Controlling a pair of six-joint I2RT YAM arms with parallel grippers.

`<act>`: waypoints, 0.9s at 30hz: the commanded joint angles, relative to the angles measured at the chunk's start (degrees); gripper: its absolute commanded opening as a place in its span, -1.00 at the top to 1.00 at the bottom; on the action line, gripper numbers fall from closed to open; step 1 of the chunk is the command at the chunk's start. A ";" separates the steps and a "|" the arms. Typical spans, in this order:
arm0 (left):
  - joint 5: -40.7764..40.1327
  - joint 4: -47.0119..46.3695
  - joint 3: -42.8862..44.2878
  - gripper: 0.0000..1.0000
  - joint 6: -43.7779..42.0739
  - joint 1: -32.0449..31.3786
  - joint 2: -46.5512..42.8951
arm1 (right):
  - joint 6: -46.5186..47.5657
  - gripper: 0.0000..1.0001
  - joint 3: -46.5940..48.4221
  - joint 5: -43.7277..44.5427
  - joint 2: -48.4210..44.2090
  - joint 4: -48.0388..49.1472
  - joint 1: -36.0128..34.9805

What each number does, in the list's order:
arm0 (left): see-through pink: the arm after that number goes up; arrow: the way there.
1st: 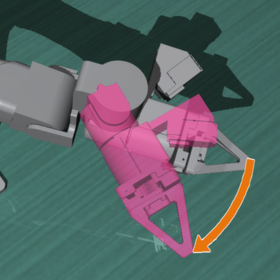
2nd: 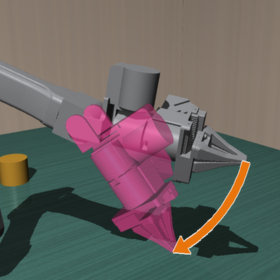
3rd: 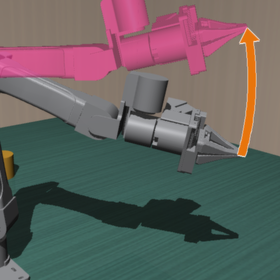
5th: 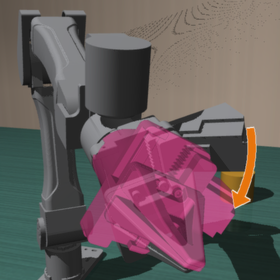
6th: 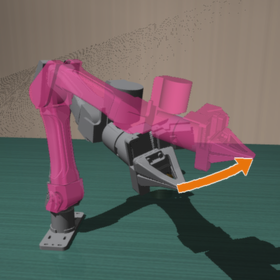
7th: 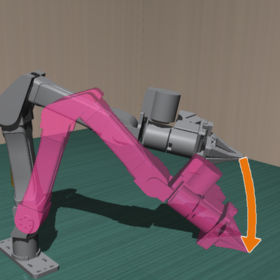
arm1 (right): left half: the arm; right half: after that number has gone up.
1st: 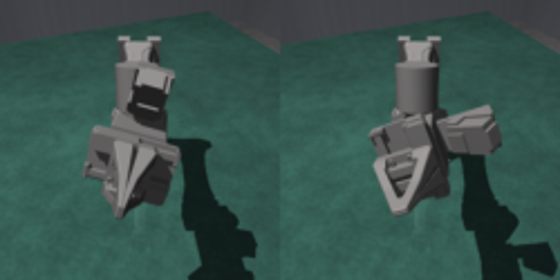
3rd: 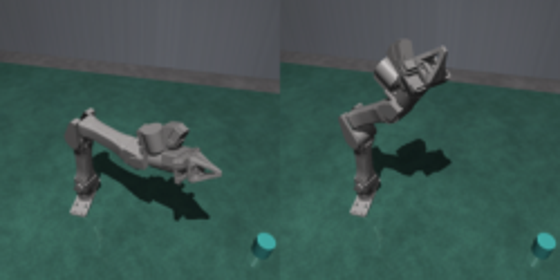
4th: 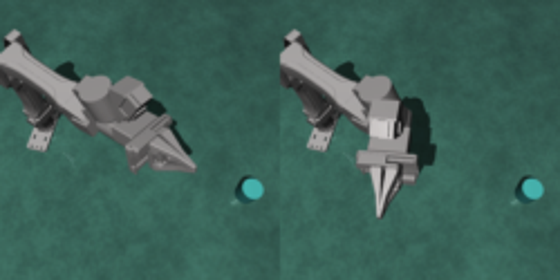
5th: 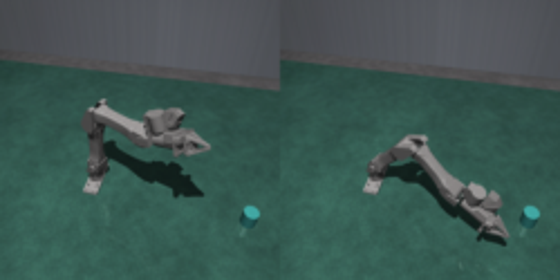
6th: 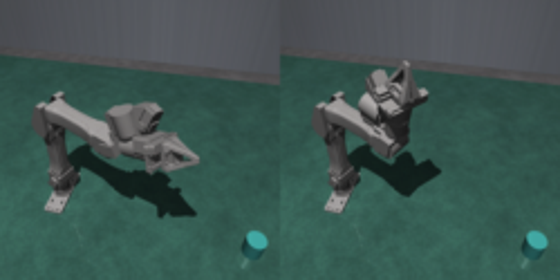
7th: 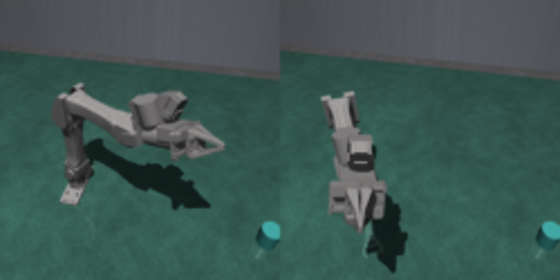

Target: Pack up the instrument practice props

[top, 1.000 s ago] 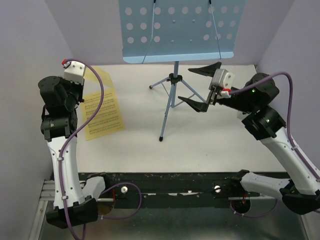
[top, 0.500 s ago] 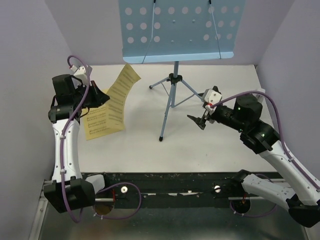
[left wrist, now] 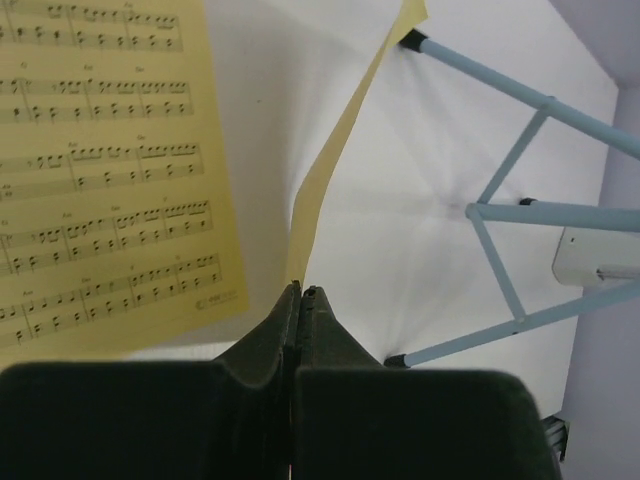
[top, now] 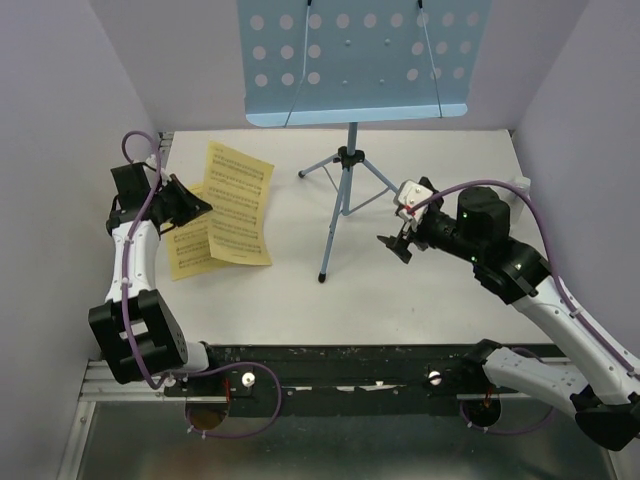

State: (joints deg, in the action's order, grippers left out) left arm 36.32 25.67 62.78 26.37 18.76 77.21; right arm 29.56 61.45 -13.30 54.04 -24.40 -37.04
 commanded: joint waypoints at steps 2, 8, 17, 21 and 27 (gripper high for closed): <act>-7.47 -1.14 -4.59 1.00 -1.41 1.89 0.67 | -0.21 -0.99 -1.77 2.31 -0.43 -2.14 -0.05; -11.35 -2.20 -4.08 1.00 -4.74 5.05 1.80 | -0.03 -0.99 -2.47 2.40 -0.43 -2.14 -0.14; -17.24 -0.63 2.33 1.00 -16.34 5.85 9.27 | -0.47 -1.00 -4.85 3.10 -1.48 -0.47 -0.05; -18.39 4.64 6.82 1.00 -21.00 6.81 13.39 | 0.41 -1.00 -4.76 3.11 -1.48 -1.00 -0.05; -14.96 13.16 12.62 1.00 -30.05 6.90 19.64 | -0.03 -1.00 -5.38 3.02 -1.48 -0.29 0.03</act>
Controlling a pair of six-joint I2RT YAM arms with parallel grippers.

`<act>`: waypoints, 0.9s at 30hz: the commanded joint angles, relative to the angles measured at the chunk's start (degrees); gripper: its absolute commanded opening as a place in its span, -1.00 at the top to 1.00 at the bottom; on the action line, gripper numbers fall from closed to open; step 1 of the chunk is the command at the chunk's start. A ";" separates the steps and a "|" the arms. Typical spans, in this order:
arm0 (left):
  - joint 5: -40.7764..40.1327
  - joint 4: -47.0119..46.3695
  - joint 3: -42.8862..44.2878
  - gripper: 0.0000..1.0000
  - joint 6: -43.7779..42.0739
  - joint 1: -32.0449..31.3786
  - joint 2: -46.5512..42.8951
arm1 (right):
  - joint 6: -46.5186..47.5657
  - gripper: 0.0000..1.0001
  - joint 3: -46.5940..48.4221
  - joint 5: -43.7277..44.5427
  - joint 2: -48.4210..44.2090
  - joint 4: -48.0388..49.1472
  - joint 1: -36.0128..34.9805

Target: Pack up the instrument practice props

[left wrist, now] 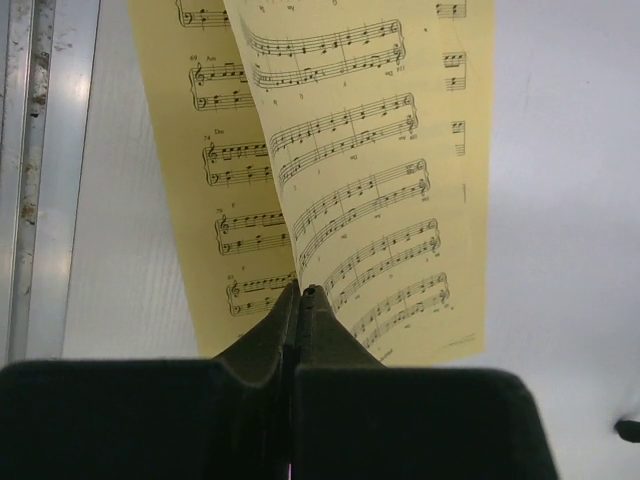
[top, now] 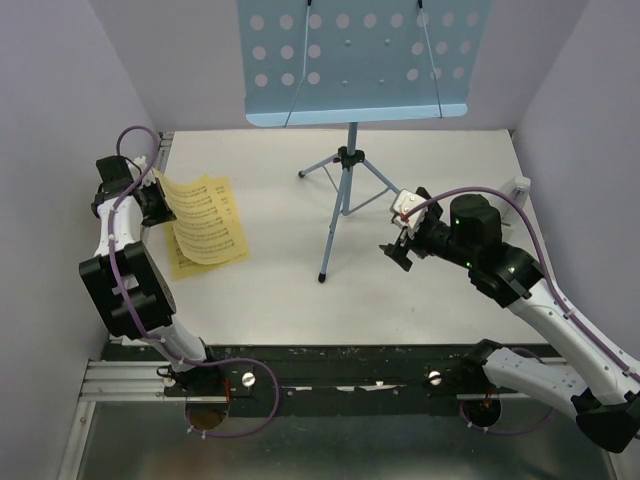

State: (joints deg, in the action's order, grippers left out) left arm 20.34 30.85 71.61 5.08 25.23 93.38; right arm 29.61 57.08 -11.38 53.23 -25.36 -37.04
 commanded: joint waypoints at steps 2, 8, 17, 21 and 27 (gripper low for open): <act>1.80 9.74 4.67 1.00 -10.00 0.43 4.70 | -0.07 -0.99 -1.01 1.01 -0.50 0.67 -0.05; 5.15 8.44 2.74 1.00 -9.74 0.34 4.44 | -0.16 -1.00 -1.18 0.92 -0.41 0.93 0.03; -3.72 7.65 5.55 1.00 -14.83 0.34 7.86 | -0.34 -1.00 -1.09 0.57 0.03 0.93 0.12; -6.53 7.73 7.66 1.00 -16.94 0.17 9.53 | -0.07 -1.00 -0.92 0.74 0.03 0.93 0.12; -8.83 7.12 9.16 1.00 -17.48 0.25 10.68 | 0.10 -0.99 -1.01 0.74 0.12 0.76 0.21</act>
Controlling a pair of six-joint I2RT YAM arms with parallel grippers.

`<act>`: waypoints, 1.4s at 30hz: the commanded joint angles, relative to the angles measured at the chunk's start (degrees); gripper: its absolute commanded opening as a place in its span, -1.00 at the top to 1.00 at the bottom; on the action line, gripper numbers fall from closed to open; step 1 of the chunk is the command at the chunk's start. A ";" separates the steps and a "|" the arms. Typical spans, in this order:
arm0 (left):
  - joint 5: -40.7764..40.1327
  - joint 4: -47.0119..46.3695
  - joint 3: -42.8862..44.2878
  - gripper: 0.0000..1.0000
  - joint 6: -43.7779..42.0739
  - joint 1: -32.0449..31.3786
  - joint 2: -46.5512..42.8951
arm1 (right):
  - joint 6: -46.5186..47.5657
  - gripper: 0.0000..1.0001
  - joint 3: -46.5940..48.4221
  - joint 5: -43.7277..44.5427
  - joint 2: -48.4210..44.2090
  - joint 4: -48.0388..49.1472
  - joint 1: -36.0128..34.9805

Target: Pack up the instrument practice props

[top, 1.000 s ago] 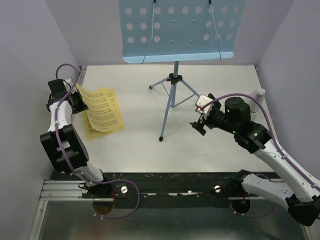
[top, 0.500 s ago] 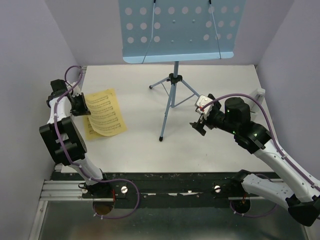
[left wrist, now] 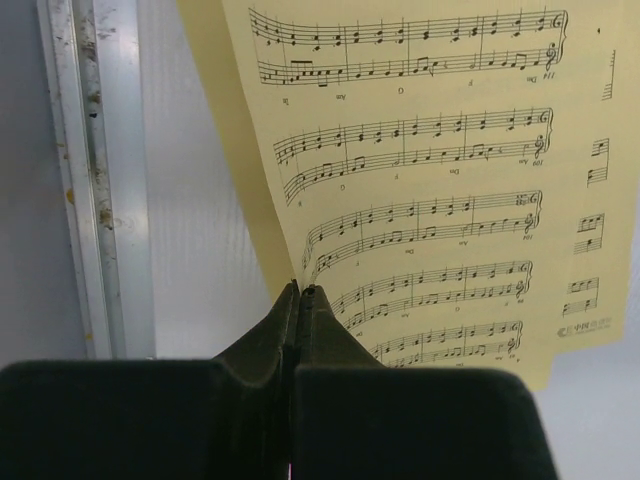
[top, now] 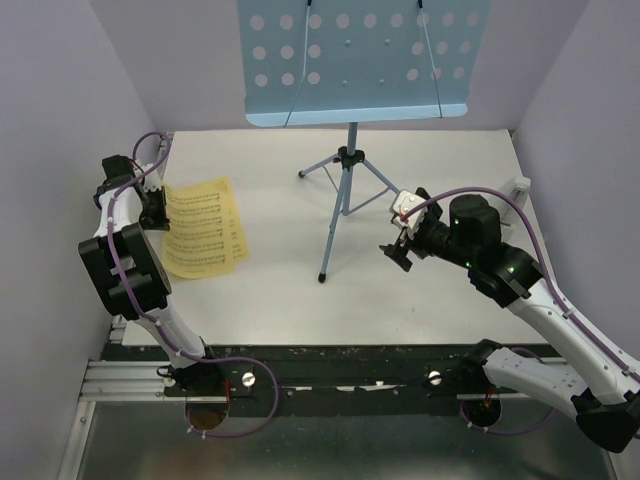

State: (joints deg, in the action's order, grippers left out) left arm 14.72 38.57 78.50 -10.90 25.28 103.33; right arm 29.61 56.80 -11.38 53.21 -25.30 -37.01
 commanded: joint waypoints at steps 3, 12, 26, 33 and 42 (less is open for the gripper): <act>-2.24 -0.16 2.36 1.00 1.13 0.21 0.91 | 0.10 -1.00 -0.63 0.39 0.31 0.60 0.28; -1.71 -0.95 -1.50 1.00 3.43 -0.05 1.00 | 0.28 -1.00 -0.55 0.13 0.84 0.60 0.28; -13.48 -1.30 -1.07 0.40 2.29 -0.14 -1.28 | 0.28 -1.00 -0.63 0.56 0.40 0.34 0.36; -16.49 0.10 -2.12 0.12 0.70 -0.23 -5.85 | 0.63 -1.00 -2.21 1.09 -0.65 0.16 0.54; 17.73 -8.59 -23.36 0.04 -9.57 -0.49 -34.38 | -0.61 -1.00 -12.75 -6.81 -8.47 5.86 6.42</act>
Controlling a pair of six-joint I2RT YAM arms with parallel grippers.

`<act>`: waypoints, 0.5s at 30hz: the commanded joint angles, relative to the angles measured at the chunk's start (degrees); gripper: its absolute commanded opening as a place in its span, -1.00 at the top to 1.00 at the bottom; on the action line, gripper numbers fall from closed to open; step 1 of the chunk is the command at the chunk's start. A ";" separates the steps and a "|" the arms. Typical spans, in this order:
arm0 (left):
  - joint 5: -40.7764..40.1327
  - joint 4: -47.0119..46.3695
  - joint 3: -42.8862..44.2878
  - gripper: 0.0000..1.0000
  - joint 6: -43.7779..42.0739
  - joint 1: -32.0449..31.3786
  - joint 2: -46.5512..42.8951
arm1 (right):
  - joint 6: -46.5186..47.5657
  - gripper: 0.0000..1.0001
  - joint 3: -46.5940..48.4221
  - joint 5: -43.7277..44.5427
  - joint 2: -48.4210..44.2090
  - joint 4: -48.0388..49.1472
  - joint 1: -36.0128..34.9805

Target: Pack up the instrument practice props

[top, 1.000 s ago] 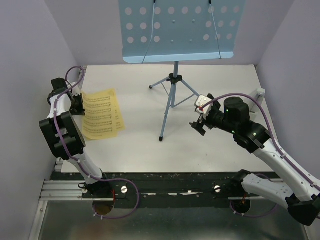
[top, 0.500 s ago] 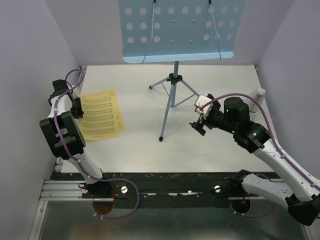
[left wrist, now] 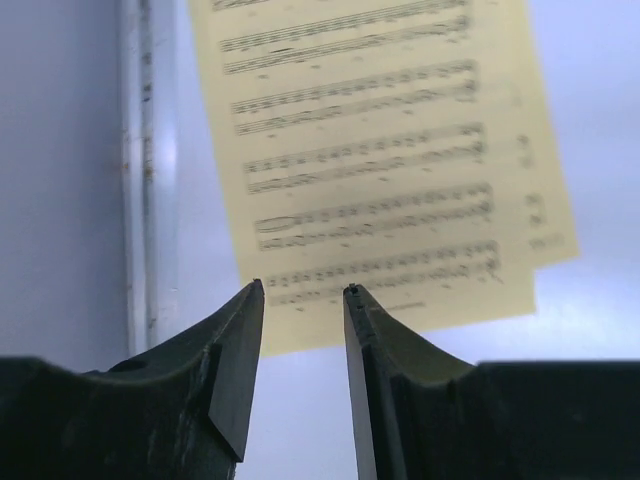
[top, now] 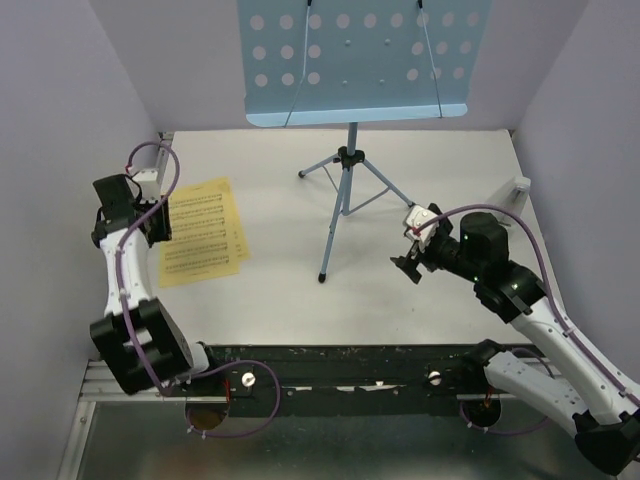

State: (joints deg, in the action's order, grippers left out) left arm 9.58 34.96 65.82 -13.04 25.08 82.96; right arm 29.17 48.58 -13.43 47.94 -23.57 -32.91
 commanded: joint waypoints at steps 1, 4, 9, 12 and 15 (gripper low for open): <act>28.76 -6.38 -13.41 -0.02 -9.01 -0.64 -17.36 | 0.44 -1.00 -6.02 -4.59 -3.55 6.15 2.93; 36.90 -10.07 -20.71 -0.28 -10.25 -4.58 -26.95 | 4.83 -1.00 -10.33 -5.20 -2.51 13.35 3.28; 33.75 -11.13 -23.37 -0.44 -11.66 -22.06 -30.05 | 5.02 -0.99 -9.12 -5.99 7.23 23.02 5.83; 29.63 -17.44 -23.81 -0.46 -10.87 -31.82 -28.56 | 5.63 -1.00 -7.10 -6.08 13.73 29.01 7.50; 26.02 -27.10 -23.37 -0.44 -9.29 -37.64 -25.23 | 8.00 -0.96 -4.55 -6.17 19.54 34.45 9.43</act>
State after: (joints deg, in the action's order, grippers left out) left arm 38.74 21.87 42.13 -22.65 -6.09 54.70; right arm 34.13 39.99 -18.11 62.30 -0.97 -25.43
